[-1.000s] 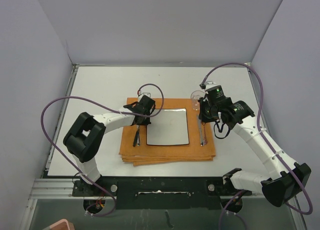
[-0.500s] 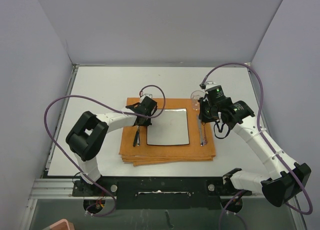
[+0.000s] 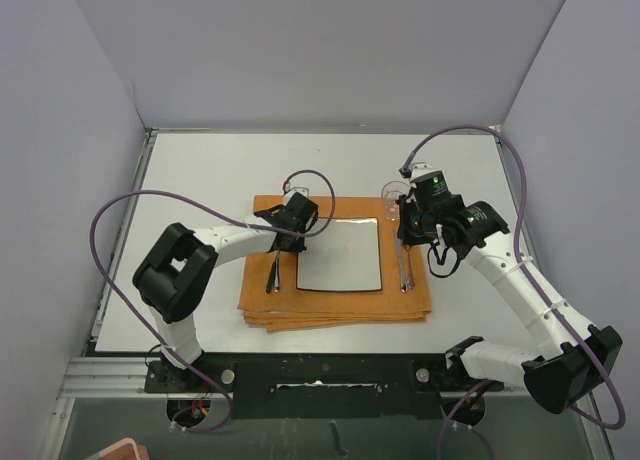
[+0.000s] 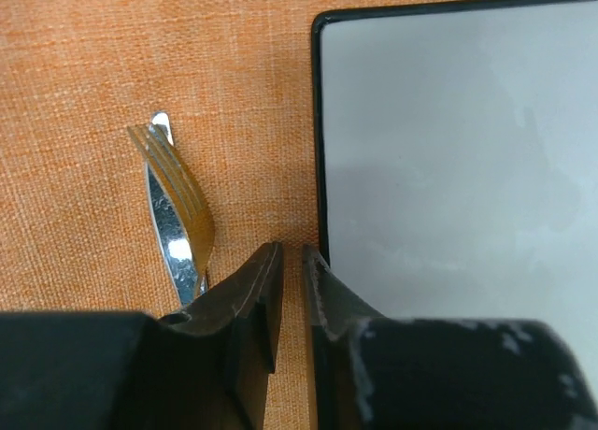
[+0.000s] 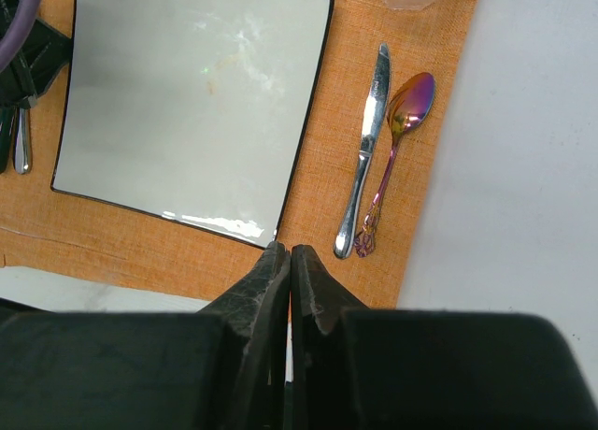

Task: Set the dinner table for one person
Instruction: Adjust the fork on the napkin.

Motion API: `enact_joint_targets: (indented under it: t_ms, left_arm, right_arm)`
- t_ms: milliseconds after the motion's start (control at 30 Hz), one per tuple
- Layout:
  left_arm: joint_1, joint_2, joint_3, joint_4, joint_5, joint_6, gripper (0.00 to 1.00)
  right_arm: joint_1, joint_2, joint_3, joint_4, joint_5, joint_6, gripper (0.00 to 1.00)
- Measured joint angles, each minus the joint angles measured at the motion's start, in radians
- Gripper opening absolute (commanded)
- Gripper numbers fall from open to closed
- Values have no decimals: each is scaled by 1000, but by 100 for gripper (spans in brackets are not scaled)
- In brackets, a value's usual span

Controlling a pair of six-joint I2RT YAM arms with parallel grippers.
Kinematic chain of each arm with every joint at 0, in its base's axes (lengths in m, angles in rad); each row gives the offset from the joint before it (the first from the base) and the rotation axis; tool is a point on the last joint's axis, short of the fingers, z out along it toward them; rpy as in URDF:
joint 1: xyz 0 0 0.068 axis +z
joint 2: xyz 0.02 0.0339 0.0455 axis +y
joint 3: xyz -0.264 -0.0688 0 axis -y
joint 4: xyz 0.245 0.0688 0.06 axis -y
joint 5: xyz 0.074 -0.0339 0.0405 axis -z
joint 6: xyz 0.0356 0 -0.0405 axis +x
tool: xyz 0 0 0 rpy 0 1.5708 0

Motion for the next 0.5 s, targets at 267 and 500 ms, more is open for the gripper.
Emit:
enact_joint_targets:
  t_ms: [267,500]
  left_arm:
    - [-5,-88,0,-58,-80,71,39]
    - [-7,-348,-20,-87,-132,128,33]
  right_arm:
    - [0,4,-11,6,-8,0,0]
    - [-1,10,-11,23,-20,0,0]
